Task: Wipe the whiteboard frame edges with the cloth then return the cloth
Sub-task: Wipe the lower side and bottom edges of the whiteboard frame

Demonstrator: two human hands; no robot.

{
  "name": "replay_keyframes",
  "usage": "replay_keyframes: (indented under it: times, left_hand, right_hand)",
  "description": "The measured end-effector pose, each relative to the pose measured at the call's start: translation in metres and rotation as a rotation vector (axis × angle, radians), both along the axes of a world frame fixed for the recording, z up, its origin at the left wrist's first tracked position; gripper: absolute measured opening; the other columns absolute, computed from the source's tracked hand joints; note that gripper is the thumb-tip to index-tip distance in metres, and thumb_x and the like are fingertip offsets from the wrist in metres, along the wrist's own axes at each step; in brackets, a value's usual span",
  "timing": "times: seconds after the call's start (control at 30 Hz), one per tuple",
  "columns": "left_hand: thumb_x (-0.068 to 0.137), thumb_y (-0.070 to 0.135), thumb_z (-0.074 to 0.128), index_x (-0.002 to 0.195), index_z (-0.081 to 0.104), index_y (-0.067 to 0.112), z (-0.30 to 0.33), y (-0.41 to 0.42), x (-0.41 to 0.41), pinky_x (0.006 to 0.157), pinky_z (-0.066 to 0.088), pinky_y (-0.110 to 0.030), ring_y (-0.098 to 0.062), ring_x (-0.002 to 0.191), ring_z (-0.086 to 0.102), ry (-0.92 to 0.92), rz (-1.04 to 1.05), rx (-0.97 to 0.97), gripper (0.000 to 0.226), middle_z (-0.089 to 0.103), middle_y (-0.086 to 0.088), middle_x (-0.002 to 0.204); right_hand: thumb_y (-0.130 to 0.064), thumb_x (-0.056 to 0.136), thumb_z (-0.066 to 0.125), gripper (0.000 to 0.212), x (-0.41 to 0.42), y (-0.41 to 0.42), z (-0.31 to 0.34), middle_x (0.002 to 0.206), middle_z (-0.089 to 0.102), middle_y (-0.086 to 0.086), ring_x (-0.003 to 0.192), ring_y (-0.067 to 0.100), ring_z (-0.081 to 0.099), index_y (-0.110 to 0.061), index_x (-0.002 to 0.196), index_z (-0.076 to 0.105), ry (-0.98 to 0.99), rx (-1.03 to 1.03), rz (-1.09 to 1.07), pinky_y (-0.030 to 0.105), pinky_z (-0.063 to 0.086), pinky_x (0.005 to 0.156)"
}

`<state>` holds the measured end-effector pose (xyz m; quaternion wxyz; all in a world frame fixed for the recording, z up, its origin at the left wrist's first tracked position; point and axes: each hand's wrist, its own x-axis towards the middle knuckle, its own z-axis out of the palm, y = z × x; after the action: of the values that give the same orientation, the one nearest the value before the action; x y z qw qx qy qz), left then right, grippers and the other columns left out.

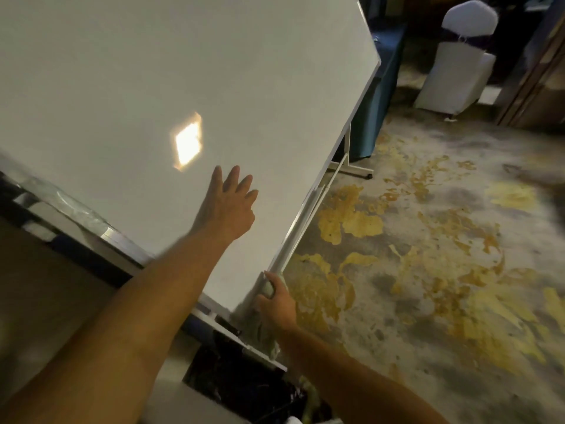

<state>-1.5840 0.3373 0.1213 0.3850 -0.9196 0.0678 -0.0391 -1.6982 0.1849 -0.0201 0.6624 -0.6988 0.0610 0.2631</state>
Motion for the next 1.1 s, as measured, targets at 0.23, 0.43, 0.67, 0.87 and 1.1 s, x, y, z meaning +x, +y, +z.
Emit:
replay_keyframes:
  times: [0.23, 0.43, 0.67, 0.87, 1.1]
  left_hand:
    - [0.107, 0.047, 0.030, 0.164, 0.033, 0.025, 0.037, 0.023, 0.004, 0.126, 0.010, -0.070, -0.043, 0.163, 0.009, -0.183, 0.050, -0.050, 0.062, 0.015, -0.010, 0.177]
    - [0.103, 0.066, 0.019, 0.167, 0.024, 0.026, 0.077, 0.060, 0.012, 0.124, 0.013, -0.070, -0.050, 0.160, 0.012, -0.408, 0.186, -0.019, 0.075, 0.015, -0.016, 0.176]
    - [0.105, 0.066, 0.019, 0.168, 0.020, 0.027, 0.077, 0.071, 0.012, 0.125, 0.016, -0.069, -0.051, 0.161, 0.010, -0.446, 0.203, -0.038, 0.074, 0.012, -0.016, 0.177]
    - [0.105, 0.068, 0.020, 0.170, 0.007, 0.031, 0.077, 0.051, 0.026, 0.126, 0.014, -0.070, -0.048, 0.162, 0.000, -0.462, 0.334, -0.112, 0.075, 0.000, -0.012, 0.179]
    - [0.104, 0.072, 0.020, 0.169, 0.009, 0.031, 0.070, 0.050, 0.033, 0.125, 0.017, -0.072, -0.048, 0.162, 0.001, -0.508, 0.381, -0.099, 0.078, -0.001, -0.011, 0.179]
  right_hand:
    - [-0.021, 0.088, 0.067, 0.081, 0.062, -0.045, 0.051, 0.119, 0.063, 0.000, 0.085, 0.011, 0.062, -0.035, 0.154, 0.024, -0.308, -0.460, 0.180, 0.016, 0.046, 0.054]
    - [-0.030, 0.088, 0.069, 0.081, 0.099, -0.019, 0.084, 0.126, 0.063, 0.007, 0.104, 0.031, 0.067, -0.036, 0.150, 0.018, -0.813, -0.619, 0.455, 0.046, 0.060, 0.082]
    - [-0.029, 0.088, 0.067, 0.077, 0.113, -0.027, 0.040, 0.149, 0.043, 0.010, 0.125, 0.032, 0.048, -0.026, 0.156, 0.031, -1.260, -0.474, 0.763, 0.049, 0.051, 0.097]
    - [-0.042, 0.088, 0.059, 0.046, 0.135, -0.034, 0.017, 0.136, 0.057, 0.004, 0.127, 0.034, 0.050, -0.033, 0.133, 0.062, -1.554, -0.308, 0.864, 0.050, 0.043, 0.103]
    - [-0.058, 0.084, 0.057, 0.036, 0.143, -0.039, -0.005, 0.122, 0.063, -0.006, 0.118, 0.027, 0.055, -0.035, 0.109, 0.072, -1.545, -0.332, 1.040, 0.051, 0.044, 0.102]
